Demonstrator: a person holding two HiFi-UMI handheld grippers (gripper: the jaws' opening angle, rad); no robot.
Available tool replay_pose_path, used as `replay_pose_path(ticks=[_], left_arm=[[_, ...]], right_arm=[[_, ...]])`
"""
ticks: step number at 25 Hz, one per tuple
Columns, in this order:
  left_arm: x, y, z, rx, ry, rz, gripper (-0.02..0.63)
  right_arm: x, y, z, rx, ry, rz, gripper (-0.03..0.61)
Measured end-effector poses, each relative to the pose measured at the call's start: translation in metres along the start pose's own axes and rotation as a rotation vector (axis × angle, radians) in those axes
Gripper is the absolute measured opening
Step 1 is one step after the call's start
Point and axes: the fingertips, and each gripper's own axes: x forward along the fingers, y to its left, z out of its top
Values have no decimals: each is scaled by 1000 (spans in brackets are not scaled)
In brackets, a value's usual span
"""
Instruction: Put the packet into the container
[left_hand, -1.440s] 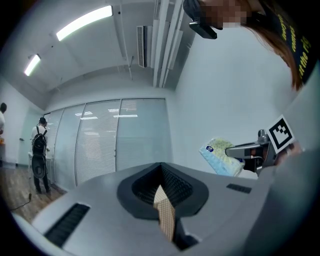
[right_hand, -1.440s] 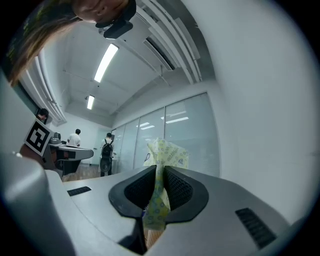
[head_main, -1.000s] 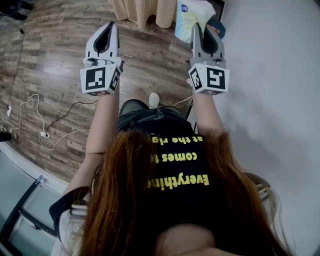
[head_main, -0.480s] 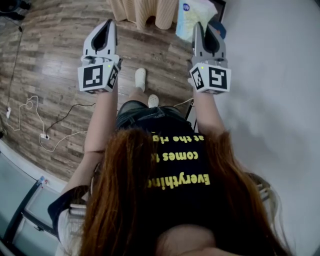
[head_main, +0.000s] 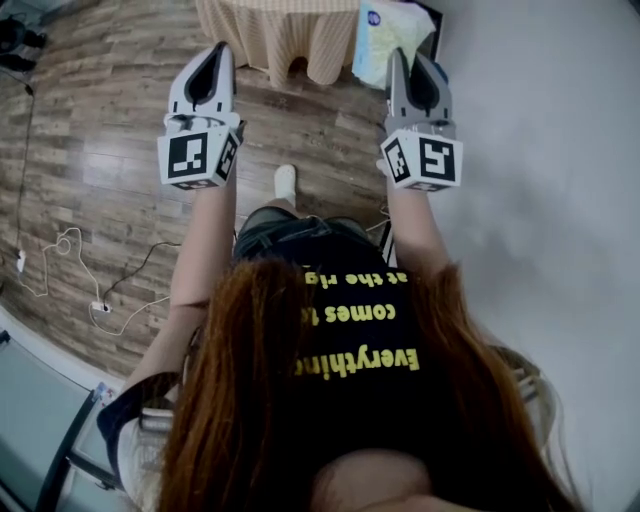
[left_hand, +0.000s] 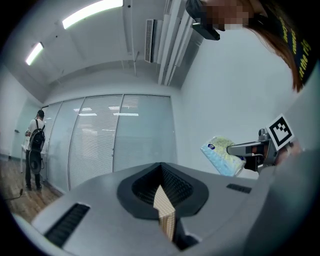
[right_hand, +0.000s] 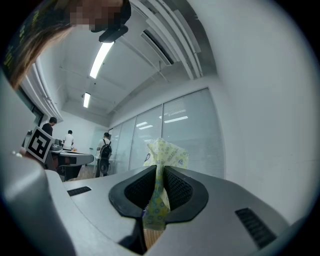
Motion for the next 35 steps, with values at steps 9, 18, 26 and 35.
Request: replay_pose_path(ticks=[9,18,26,35], left_arm=[[54,47,-9,-16,3,-46,0],[85,72,-28,-26,29,-36,0],[130,98,-35,-12,34,16,0],[227,108,-39,1,26,87,0]], right_arm=[[65,5,-2,1,7,-38,61],[114,-2,-17,12,22,-30,61],[174,-18,-24,30,6,16,61],[267,-78,-44,35,8,100,60]])
